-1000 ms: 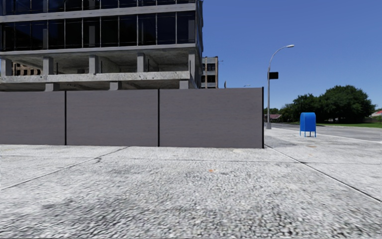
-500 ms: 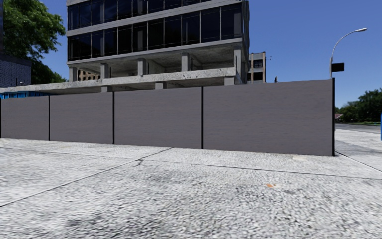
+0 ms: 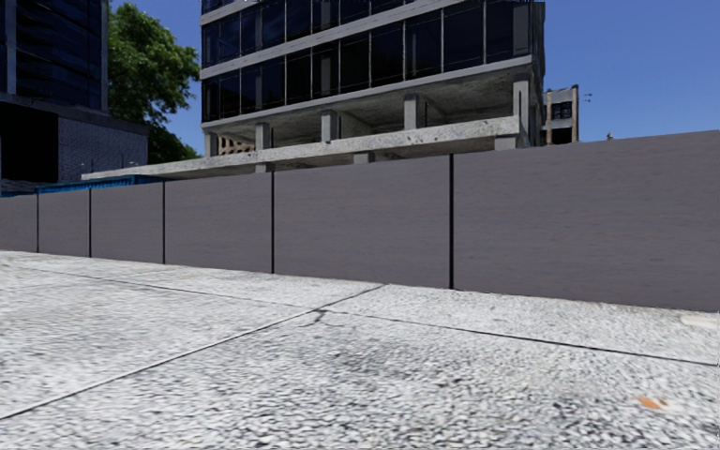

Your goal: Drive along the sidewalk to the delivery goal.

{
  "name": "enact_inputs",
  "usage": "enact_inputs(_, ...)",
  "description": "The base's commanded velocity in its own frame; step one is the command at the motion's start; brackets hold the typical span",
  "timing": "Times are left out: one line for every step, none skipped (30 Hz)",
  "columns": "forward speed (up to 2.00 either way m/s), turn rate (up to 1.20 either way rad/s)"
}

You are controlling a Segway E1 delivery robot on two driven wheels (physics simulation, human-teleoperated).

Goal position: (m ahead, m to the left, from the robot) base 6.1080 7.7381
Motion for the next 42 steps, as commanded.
enact_inputs(1.01,0.57)
enact_inputs(1.01,0.57)
enact_inputs(1.01,0.57)
enact_inputs(1.01,0.57)
enact_inputs(1.01,0.57)
enact_inputs(1.01,0.57)
enact_inputs(1.01,0.57)
enact_inputs(1.00,0.57)
enact_inputs(1.00,0.57)
enact_inputs(1.00,0.57)
enact_inputs(1.00,0.57)
enact_inputs(1.00,0.57)
enact_inputs(1.00,0.57)
enact_inputs(1.01,0.57)
enact_inputs(1.02,0.57)
enact_inputs(1.03,0.57)
enact_inputs(1.15,0.57)
enact_inputs(1.17,0.57)
enact_inputs(1.17,0.57)
enact_inputs(1.19,0.57)
enact_inputs(1.19,0.57)
enact_inputs(1.20,0.57)
enact_inputs(1.20,0.57)
enact_inputs(1.20,0.58)
enact_inputs(1.20,0.58)
enact_inputs(1.20,0.58)
enact_inputs(1.20,0.58)
enact_inputs(1.20,0.58)
enact_inputs(1.20,0.58)
enact_inputs(1.20,0.58)
enact_inputs(1.20,0.58)
enact_inputs(1.22,0.58)
enact_inputs(1.22,0.58)
enact_inputs(1.22,0.58)
enact_inputs(1.22,0.58)
enact_inputs(1.23,0.58)
enact_inputs(1.24,0.58)
enact_inputs(1.24,0.58)
enact_inputs(1.24,0.58)
enact_inputs(1.24,0.58)
enact_inputs(1.24,0.58)
enact_inputs(1.24,0.58)
